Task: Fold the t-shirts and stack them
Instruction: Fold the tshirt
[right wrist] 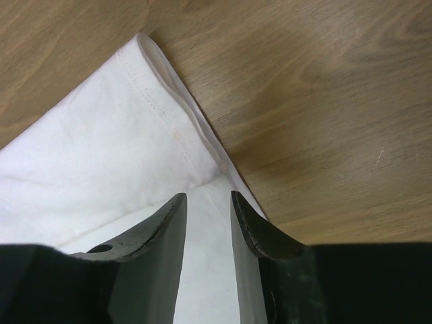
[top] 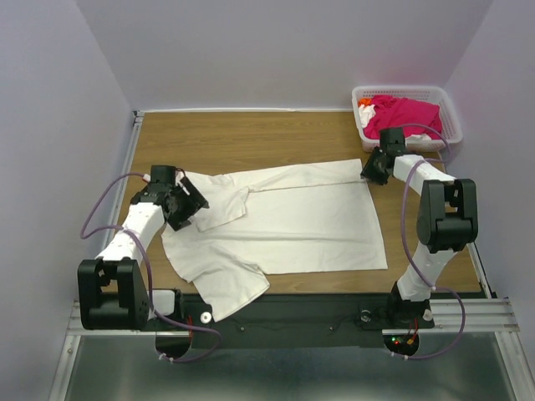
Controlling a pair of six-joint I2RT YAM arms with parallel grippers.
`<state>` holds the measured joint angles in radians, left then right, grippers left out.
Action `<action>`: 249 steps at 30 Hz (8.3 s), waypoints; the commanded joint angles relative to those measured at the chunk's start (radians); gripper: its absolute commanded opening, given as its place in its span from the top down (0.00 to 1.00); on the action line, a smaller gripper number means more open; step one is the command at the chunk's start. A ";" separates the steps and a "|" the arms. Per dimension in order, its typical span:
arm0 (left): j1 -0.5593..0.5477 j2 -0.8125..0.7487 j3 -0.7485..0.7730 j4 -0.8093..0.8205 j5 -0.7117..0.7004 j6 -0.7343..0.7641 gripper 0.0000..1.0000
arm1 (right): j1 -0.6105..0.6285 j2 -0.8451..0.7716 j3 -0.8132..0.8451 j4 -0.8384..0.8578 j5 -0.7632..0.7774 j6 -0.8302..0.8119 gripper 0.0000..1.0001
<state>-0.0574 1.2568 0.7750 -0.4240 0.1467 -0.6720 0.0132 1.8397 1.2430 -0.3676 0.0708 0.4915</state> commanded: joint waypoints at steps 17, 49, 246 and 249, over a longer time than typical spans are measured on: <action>0.143 0.579 0.570 0.180 -0.111 0.239 0.28 | 0.008 0.154 0.276 0.059 -0.138 -0.025 0.64; 0.280 0.787 0.688 0.257 -0.081 0.209 0.84 | 0.017 0.267 0.297 0.110 -0.008 0.010 0.68; 0.117 0.099 -0.028 -0.107 -0.271 0.117 1.00 | 0.128 -0.427 -0.513 -0.188 0.116 0.117 0.96; 0.129 0.085 -0.022 -0.113 -0.269 0.120 1.00 | 0.128 -0.438 -0.473 -0.202 0.115 0.113 0.99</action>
<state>0.0555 1.3903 0.7521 -0.5144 -0.1051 -0.5655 0.1444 1.4055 0.7296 -0.5678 0.1638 0.6067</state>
